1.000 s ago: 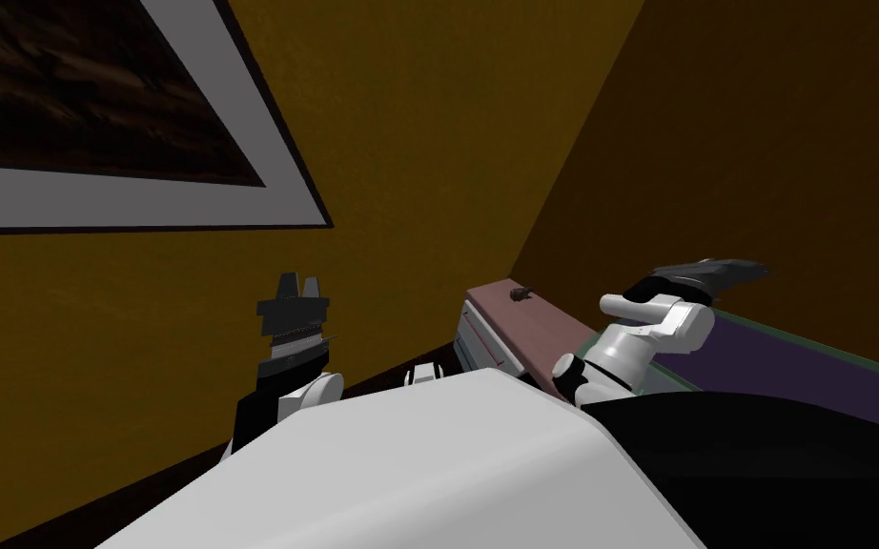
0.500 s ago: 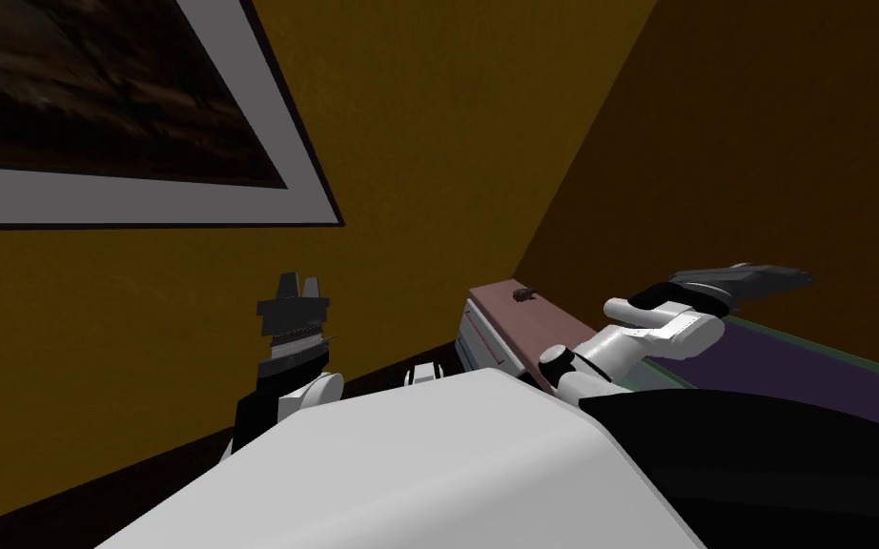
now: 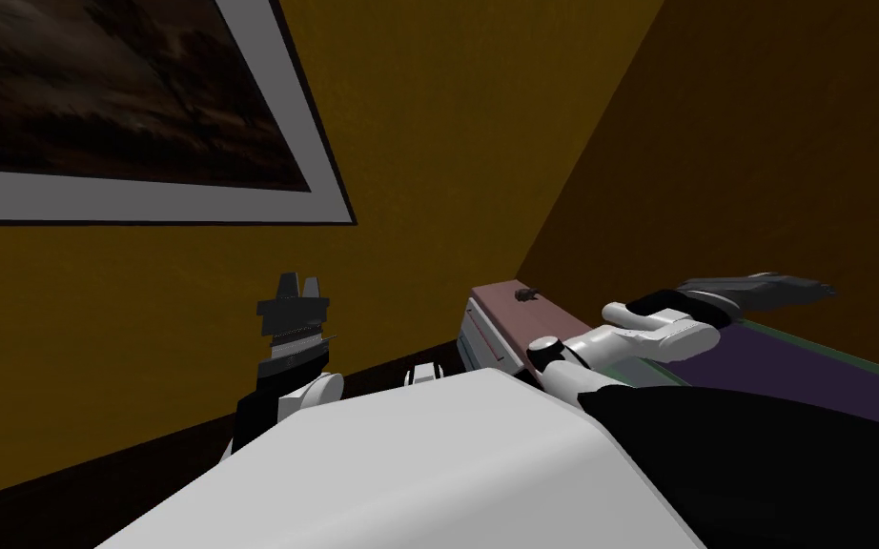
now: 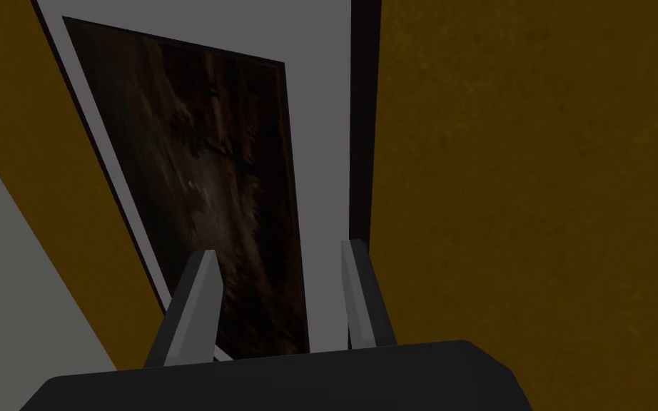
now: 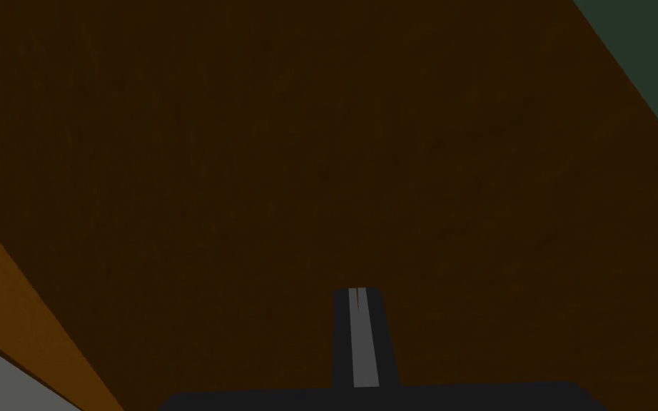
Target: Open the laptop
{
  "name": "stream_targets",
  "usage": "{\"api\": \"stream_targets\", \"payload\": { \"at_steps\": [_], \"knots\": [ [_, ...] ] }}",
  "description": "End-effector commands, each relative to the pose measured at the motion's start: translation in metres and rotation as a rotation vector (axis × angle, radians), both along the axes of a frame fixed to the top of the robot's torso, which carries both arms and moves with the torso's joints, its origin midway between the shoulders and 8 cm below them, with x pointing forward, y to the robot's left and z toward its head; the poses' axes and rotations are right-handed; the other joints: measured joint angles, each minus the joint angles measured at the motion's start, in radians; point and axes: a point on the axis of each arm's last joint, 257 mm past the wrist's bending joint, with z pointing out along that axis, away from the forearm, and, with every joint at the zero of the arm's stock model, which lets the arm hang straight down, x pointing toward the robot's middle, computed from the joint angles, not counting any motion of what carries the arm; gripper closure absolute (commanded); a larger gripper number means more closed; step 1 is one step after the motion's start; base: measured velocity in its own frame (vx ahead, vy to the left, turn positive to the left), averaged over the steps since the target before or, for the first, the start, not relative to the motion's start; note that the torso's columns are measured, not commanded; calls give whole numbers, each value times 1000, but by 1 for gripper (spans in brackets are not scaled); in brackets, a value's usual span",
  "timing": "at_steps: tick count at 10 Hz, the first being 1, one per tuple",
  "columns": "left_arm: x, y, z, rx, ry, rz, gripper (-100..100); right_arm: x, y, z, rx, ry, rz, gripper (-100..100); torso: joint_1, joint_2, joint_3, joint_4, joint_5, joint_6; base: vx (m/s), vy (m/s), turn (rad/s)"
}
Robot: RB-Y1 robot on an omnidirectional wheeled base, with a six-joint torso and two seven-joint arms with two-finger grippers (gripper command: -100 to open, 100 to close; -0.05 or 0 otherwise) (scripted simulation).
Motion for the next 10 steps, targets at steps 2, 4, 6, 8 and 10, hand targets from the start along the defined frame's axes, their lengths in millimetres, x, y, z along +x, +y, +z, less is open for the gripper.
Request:
{"api": "stream_targets", "payload": {
  "at_steps": [2,4,6,8,10],
  "knots": [
    [0,0,0,0,0,0,0,-12,7,-21,0,26,-52,100,1,-2,-1,-1,0,-1,-35,-4,145],
    [0,0,0,0,0,0,0,-23,8,-21,-15,20,-83,100,1,3,2,1,0,0,-72,-4,79],
    [0,0,0,0,0,0,0,-19,14,-42,11,62,-105,100,0,-1,-1,0,0,0,-40,-3,110],
    [0,0,0,0,0,0,0,-17,16,-51,22,68,-118,100,1,1,1,0,0,0,-70,-6,88],
    [0,0,0,0,0,0,0,-32,17,-57,16,59,-136,100,1,-2,-1,-1,0,-1,-6,0,-16]
  ]
}}
